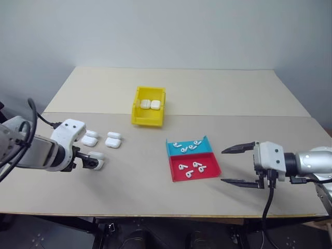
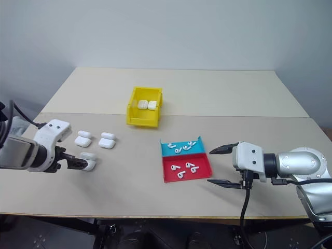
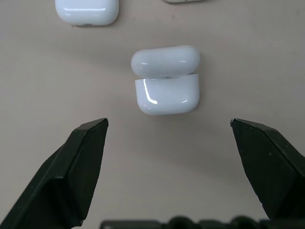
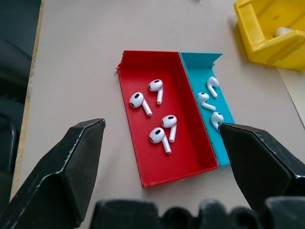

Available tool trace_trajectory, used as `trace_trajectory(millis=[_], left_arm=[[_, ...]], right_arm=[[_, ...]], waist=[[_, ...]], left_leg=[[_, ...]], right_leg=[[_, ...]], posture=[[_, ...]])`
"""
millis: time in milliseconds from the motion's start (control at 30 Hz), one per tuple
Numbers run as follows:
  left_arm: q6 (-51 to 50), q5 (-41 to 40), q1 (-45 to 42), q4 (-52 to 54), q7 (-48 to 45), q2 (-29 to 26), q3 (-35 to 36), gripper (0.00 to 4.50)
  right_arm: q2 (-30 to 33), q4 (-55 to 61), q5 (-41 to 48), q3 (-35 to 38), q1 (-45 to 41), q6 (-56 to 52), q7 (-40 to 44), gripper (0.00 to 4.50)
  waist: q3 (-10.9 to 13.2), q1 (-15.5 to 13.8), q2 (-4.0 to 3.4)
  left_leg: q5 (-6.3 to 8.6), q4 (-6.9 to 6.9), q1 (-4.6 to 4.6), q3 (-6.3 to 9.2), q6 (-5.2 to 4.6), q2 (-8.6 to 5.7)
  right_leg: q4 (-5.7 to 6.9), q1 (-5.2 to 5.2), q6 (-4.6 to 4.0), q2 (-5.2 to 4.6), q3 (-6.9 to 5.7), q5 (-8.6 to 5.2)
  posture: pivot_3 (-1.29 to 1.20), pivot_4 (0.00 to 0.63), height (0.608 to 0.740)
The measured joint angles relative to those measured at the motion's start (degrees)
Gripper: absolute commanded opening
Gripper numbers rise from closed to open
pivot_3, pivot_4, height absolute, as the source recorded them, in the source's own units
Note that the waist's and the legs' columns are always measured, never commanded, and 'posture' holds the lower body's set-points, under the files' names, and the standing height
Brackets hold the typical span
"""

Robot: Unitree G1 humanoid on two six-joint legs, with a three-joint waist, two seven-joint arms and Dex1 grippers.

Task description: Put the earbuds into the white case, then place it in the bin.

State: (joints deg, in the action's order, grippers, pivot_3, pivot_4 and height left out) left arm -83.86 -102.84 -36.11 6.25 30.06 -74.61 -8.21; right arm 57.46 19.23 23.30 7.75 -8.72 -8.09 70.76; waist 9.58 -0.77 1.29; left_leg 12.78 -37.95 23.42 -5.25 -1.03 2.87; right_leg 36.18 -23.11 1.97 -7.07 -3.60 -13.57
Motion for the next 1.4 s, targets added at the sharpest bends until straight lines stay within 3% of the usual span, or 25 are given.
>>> trace_trajectory(millis=[167,767,1200,1300,1400], left_arm=[[1.1,-0.3,-1.4,-2.3,2.6,2.9,-2.4,4.50],[-5.6,16.8,-4.5,-9.5,-0.3,16.1,-1.5,4.50],[-8.5,27.5,-4.4,-9.3,-6.8,19.8,2.2,4.50],[-8.4,28.4,-4.0,-8.9,-8.4,19.8,2.4,3.94],[-8.5,28.8,-3.7,-8.3,-9.5,19.8,2.4,3.01]], right_arm=[[0.9,0.0,0.5,0.3,-0.1,-1.2,0.1,4.44],[1.8,1.1,0.5,2.1,1.0,-3.4,0.0,4.44],[1.8,1.4,0.5,2.1,1.0,-3.9,-0.5,4.44],[1.8,1.5,0.5,2.1,1.0,-3.9,-0.8,4.50],[1.7,1.5,0.5,2.1,0.9,-3.9,-1.0,4.50]], waist=[[0.0,0.0,0.00],[0.0,0.0,0.03],[0.0,0.0,0.04],[0.0,0.0,0.04],[0.0,0.0,0.04]], left_leg=[[-0.02,0.00,0.02,0.00,0.03,-0.01],[-0.18,0.00,0.03,-0.01,0.29,-0.03],[-0.18,0.00,0.01,0.00,0.29,-0.03],[-0.18,0.00,0.01,0.00,0.29,-0.03],[-0.18,0.00,0.01,0.00,0.29,-0.03]], right_leg=[[0.00,-0.01,0.00,0.00,-0.02,0.00],[-0.01,0.01,0.01,0.00,-0.04,0.00],[0.01,0.02,0.01,0.00,-0.04,0.00],[0.00,0.02,0.01,-0.01,-0.05,0.00],[0.01,0.02,0.01,-0.01,-0.04,0.00]], posture=[[0.00,0.150,0.740],[0.00,0.150,0.740],[0.00,0.150,0.740],[0.00,0.150,0.740],[0.00,0.150,0.740]])
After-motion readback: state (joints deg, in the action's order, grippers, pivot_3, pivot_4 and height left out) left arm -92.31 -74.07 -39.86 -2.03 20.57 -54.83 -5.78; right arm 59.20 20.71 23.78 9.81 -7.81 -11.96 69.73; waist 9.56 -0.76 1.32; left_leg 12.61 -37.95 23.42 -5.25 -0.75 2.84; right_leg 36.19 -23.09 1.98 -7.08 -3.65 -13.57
